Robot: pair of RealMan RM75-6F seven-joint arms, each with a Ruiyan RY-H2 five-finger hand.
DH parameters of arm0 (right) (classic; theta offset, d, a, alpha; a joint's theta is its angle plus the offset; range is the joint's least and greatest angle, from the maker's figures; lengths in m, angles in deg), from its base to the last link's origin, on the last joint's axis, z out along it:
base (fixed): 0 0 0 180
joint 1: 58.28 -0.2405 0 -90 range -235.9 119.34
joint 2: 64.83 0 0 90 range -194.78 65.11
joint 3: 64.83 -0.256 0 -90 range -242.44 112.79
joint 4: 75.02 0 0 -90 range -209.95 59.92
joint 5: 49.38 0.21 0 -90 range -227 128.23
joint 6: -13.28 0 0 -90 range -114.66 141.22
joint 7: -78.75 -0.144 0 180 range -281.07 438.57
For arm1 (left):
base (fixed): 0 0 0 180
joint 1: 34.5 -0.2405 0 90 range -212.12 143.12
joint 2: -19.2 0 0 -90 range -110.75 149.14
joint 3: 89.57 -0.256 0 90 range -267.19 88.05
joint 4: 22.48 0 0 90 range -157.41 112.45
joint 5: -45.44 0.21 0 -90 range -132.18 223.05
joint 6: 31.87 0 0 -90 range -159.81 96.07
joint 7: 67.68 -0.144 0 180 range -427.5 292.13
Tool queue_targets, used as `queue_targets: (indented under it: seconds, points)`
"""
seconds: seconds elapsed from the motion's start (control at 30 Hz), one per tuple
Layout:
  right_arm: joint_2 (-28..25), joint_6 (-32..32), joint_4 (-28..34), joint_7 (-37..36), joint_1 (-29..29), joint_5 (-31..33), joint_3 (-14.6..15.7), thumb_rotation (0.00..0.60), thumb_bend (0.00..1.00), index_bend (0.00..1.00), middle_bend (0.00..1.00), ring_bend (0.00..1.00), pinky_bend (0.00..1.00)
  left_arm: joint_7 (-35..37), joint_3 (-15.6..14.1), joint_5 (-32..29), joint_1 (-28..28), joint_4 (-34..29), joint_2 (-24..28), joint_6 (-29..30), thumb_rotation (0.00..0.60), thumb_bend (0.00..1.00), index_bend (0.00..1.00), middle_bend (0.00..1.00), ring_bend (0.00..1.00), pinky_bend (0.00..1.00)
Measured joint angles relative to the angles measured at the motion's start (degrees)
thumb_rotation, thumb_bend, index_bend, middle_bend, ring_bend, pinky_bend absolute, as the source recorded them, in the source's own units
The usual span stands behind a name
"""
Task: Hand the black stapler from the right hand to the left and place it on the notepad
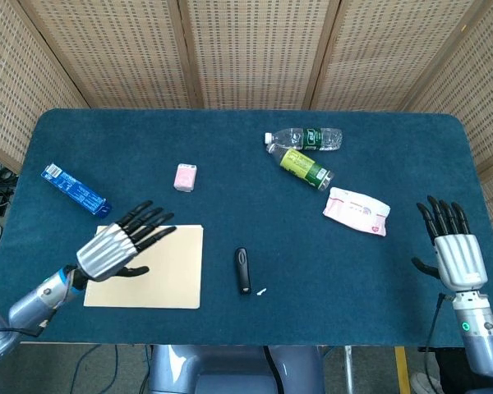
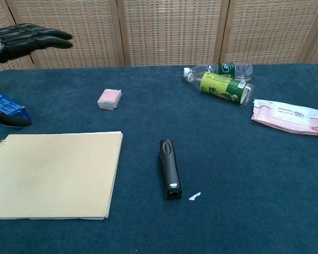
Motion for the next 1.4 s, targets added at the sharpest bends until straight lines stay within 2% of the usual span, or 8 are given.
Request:
queue_targets:
  seconds: [0.17,0.3,0.47,0.6,0.67,0.8,0.97,1.4]
  points:
    - [0.24,1.20,2.35,1.30,2.17,0.45,-1.43,0.600,0.00,0.00,0.00,0.00,0.00,-1.49,-0.76,4.63,8.57,3.49,-3.61,-4.97,0.600,0.12,0.00,0.00,0.03,0.00]
    - [-0.86,0.75,2.94,2.30,2.27,0.70,-3.06,0.600,0.00,0.00,0.00,0.00,0.00,-1.51,-1.17,5.35,14.89,5.37,-7.38,-10.99,0.600,0.13,0.00,0.00,0.03,0.01]
    - [-1.84,-2.14,2.53,2.18,2.31,2.15,-4.90,0.600,0.00,0.00,0.00,0.00,0.00,-1.43,-2.20,5.69,21.62,7.53,-11.44,-17.42,0.600,0.13,0.01,0.00,0.05,0.10]
    - [-2.35,-3.58,2.02,0.72,2.55,2.68,-5.88,0.600,0.00,0.00,0.00,0.00,0.00,-1.03,-3.31,5.91,26.11,9.65,-14.18,-20.84,0.600,0.13,0.04,0.00,0.08,0.12]
    - [-2.53,-3.86,1.98,0.41,2.65,2.38,-6.05,0.600,0.00,0.00,0.00,0.00,0.00,-0.37,-4.27,6.19,28.32,11.26,-15.65,-21.89,0.600,0.17,0.06,0.01,0.10,0.14]
    - [-2.71,-4.37,1.85,-0.03,2.92,1.75,-6.36,0.600,0.00,0.00,0.00,0.00,0.00,1.36,-6.25,6.91,31.43,14.76,-18.17,-22.35,0.600,0.24,0.11,0.05,0.15,0.18]
    - [-3.42,-6.05,2.25,-0.93,3.21,2.27,-6.85,0.600,0.00,0.00,0.00,0.00,0.00,3.64,-8.59,7.23,33.51,19.33,-21.63,-21.02,0.600,0.30,0.22,0.17,0.28,0.27]
    - [-4.58,-7.25,3.39,-2.33,4.02,2.19,-7.94,0.600,0.00,0.00,0.00,0.00,0.00,5.65,-12.75,5.65,35.66,28.97,-27.94,-19.95,0.600,0.33,0.29,0.19,0.29,0.29]
